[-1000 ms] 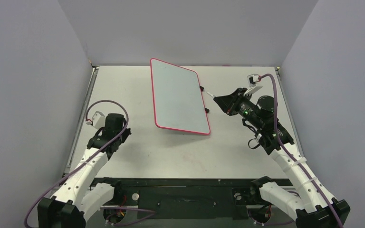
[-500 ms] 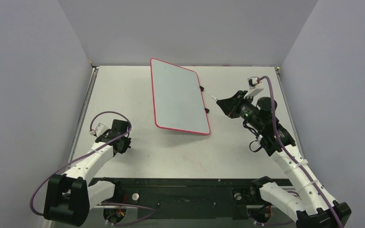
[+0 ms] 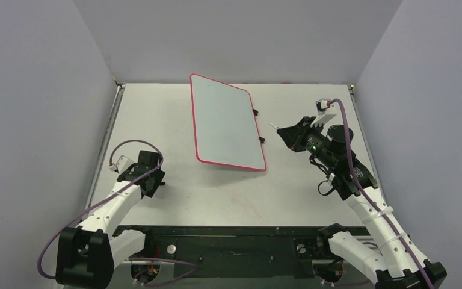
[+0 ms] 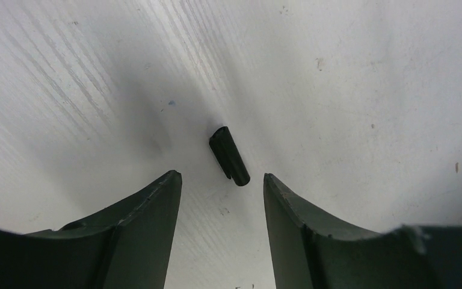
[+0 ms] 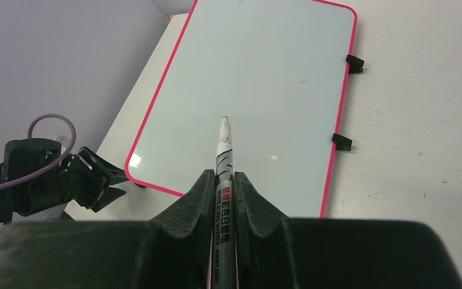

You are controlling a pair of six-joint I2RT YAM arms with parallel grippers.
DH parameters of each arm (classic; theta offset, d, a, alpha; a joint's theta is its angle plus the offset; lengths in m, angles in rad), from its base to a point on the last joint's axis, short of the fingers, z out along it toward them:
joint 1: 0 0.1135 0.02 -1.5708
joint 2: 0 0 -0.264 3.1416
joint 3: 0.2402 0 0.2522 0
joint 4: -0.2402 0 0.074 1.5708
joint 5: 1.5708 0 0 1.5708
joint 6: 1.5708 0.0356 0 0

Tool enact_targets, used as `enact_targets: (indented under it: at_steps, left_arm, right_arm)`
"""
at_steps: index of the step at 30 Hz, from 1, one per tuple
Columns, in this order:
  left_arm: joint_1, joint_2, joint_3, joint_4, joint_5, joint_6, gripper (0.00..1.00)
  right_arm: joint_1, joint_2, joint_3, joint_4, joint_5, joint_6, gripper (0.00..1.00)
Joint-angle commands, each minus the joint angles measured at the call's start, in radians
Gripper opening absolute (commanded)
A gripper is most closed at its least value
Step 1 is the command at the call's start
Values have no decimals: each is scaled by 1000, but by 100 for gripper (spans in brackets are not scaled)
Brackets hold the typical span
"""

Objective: Write a sentence on the whiteboard
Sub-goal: Place the pen cap at the center of the board.

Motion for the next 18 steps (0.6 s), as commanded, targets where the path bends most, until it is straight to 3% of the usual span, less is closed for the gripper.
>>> enact_targets:
  at_steps: [1, 6, 11, 18]
  left_arm:
    - [8, -86, 147, -77, -77, 88, 50]
    - [3, -154, 354, -130, -124, 207, 50]
    - [-66, -114, 531, -126, -114, 317, 50]
    - [-387, 93, 792, -18, -172, 445, 50]
  right_arm:
    - [-1, -27, 65, 0, 26, -19, 0]
    - [-1, -38, 127, -25, 56, -20, 0]
    - [-2, -41, 186, -50, 116, -15, 0]
    - [-1, -52, 250, -82, 247, -1, 0]
